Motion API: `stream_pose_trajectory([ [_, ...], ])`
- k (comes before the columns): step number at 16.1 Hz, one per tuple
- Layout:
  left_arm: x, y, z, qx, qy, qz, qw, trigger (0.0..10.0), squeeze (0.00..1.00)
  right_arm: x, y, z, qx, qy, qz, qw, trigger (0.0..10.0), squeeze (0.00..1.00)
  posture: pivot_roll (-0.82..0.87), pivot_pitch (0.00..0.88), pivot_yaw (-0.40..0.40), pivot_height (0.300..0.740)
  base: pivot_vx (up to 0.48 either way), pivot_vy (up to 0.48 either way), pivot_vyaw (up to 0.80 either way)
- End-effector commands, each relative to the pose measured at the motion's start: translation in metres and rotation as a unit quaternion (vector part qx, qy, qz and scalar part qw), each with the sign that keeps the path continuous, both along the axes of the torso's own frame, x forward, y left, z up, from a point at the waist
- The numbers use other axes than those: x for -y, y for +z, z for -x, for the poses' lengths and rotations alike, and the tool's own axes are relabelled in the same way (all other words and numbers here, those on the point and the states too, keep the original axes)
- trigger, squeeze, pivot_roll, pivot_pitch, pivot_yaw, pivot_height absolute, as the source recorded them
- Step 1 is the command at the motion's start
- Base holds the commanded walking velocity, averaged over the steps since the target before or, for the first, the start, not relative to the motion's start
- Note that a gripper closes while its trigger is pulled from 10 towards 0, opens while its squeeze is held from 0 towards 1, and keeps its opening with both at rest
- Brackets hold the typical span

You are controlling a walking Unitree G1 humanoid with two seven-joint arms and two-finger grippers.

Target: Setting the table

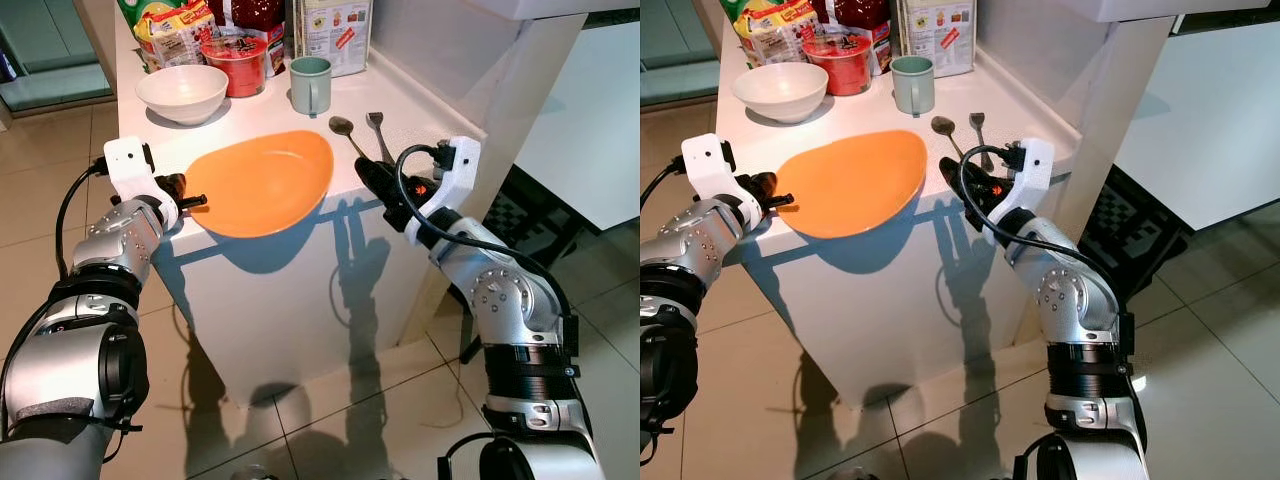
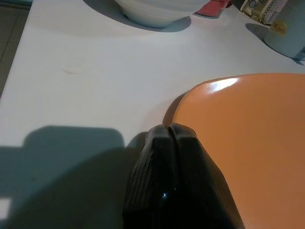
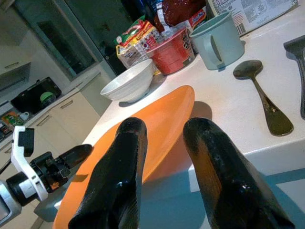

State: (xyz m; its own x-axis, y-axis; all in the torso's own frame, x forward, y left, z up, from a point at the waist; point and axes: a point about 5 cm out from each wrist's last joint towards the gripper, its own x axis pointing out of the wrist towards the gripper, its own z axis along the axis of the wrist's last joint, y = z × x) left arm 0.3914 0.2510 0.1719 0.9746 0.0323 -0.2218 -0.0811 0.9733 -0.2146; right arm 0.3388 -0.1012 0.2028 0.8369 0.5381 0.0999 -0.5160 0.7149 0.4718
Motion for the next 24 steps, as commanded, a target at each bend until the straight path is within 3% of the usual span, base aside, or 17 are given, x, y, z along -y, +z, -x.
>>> stream_pose_trajectory([
  [1, 0.002, -0.021, 0.006, -0.048, -0.003, 0.001, 0.999, 0.0, 0.0, -0.002, -0.004, -0.001, -0.002, -0.006, 0.003, 1.0, 10.0, 0.0, 0.11, 0.05, 0.035, 0.74, 0.0, 0.0, 0.0],
  [6, 0.003, -0.018, 0.005, -0.044, -0.004, 0.001, 0.999, 0.0, 0.0, -0.014, -0.014, -0.006, -0.021, -0.01, 0.003, 1.0, 10.0, 0.0, 0.13, 0.049, 0.037, 0.74, 0.0, 0.0, 0.0],
  [12, 0.0, -0.018, 0.005, -0.044, -0.002, -0.001, 0.999, 0.0, 0.0, -0.012, -0.019, -0.012, -0.013, -0.046, 0.036, 0.998, 10.0, 0.0, 0.13, 0.053, 0.04, 0.74, 0.0, 0.0, 0.0],
  [13, 0.0, -0.018, 0.005, -0.044, -0.003, -0.001, 0.999, 0.0, 0.0, -0.01, -0.016, -0.014, 0.011, -0.062, 0.052, 0.997, 0.0, 0.0, 0.13, 0.053, 0.039, 0.74, 0.0, 0.0, 0.0],
  [16, 0.001, -0.018, 0.005, -0.042, -0.003, 0.001, 0.999, 0.0, 0.0, -0.005, -0.006, -0.015, 0.074, -0.108, 0.105, 0.986, 0.0, 0.0, 0.13, 0.051, 0.038, 0.74, 0.0, 0.0, 0.0],
  [22, 0.002, -0.017, 0.005, -0.042, -0.006, 0.001, 0.999, 0.0, 0.0, -0.008, -0.01, -0.017, 0.072, -0.114, 0.107, 0.985, 0.0, 0.0, 0.13, 0.054, 0.038, 0.74, 0.0, 0.0, 0.0],
  [23, 0.002, -0.017, 0.005, -0.042, -0.005, 0.001, 0.999, 0.0, 0.0, -0.008, -0.011, -0.018, 0.068, -0.117, 0.113, 0.984, 0.5, 0.0, 0.13, 0.056, 0.038, 0.74, 0.0, 0.0, 0.0],
  [24, 0.002, -0.017, 0.005, -0.042, -0.005, 0.001, 0.999, 0.0, 0.0, -0.008, -0.011, -0.018, 0.066, -0.116, 0.111, 0.985, 10.0, 0.21, 0.13, 0.058, 0.039, 0.74, 0.0, 0.0, 0.0],
])
